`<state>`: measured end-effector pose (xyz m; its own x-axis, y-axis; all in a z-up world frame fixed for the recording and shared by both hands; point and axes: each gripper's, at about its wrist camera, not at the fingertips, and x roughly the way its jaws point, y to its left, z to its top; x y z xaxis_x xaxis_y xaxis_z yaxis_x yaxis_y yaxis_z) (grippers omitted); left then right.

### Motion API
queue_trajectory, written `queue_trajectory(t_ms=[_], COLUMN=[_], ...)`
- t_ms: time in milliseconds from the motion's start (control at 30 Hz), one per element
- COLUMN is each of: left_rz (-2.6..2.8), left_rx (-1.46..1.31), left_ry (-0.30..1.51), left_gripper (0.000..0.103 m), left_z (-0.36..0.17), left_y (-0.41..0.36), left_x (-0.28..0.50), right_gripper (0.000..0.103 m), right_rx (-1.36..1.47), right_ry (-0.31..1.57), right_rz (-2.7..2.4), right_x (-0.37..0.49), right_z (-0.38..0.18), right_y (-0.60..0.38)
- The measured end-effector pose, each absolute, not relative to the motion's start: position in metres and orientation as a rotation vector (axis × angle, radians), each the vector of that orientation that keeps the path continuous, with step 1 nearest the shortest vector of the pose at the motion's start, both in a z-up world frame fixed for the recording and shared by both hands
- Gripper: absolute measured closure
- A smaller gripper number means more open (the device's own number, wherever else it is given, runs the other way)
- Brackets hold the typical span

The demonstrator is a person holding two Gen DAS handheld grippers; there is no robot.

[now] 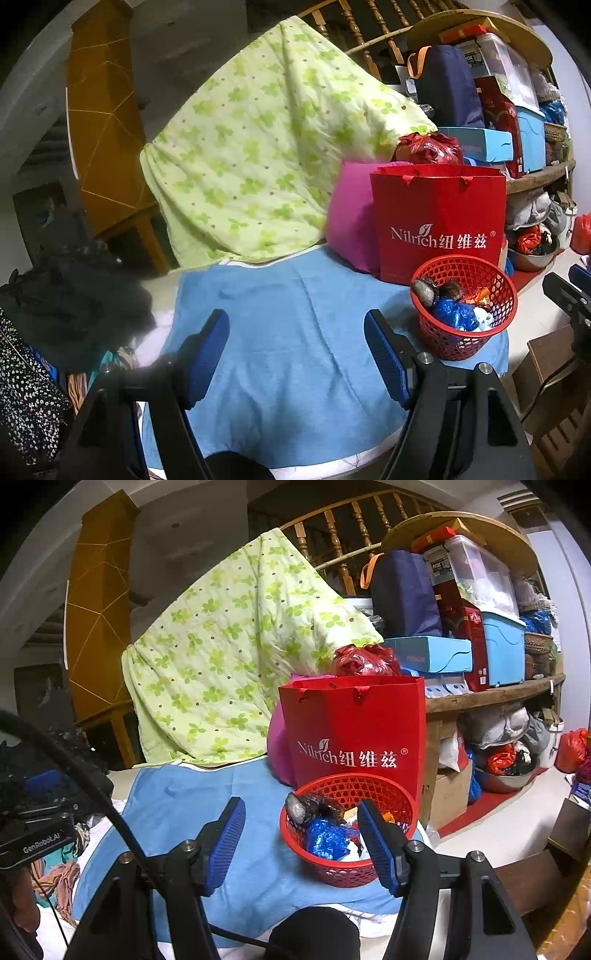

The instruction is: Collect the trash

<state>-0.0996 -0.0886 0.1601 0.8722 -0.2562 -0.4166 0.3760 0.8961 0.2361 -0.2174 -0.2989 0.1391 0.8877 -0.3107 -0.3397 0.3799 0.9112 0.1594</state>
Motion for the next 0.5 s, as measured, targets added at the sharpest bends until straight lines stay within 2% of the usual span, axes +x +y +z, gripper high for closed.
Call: queue_trajectory(t_ms=[200, 300, 500], left_rz=[-0.329, -0.318, -0.309], left_rx=[0.315, 0.311, 0.306], left_ry=[0.377, 0.361, 0.326], left_gripper=[0.026, 0.001, 0.001], left_z=[0.163, 0.165, 0.171], left_y=[-0.088, -0.088, -0.085], left_x=[-0.102, -0.105, -0.111], right_gripper=[0.036, 0.036, 0.036], right_rx=[0.232, 0.239, 0.246], right_ry=[0.323, 0.329, 0.333], right_rz=[-0.355, -0.351, -0.353], right_x=[-0.217, -0.216, -0.215], right_z=[0.138, 0.137, 0.137], right_y=[-0.302, -0.306, -0.310])
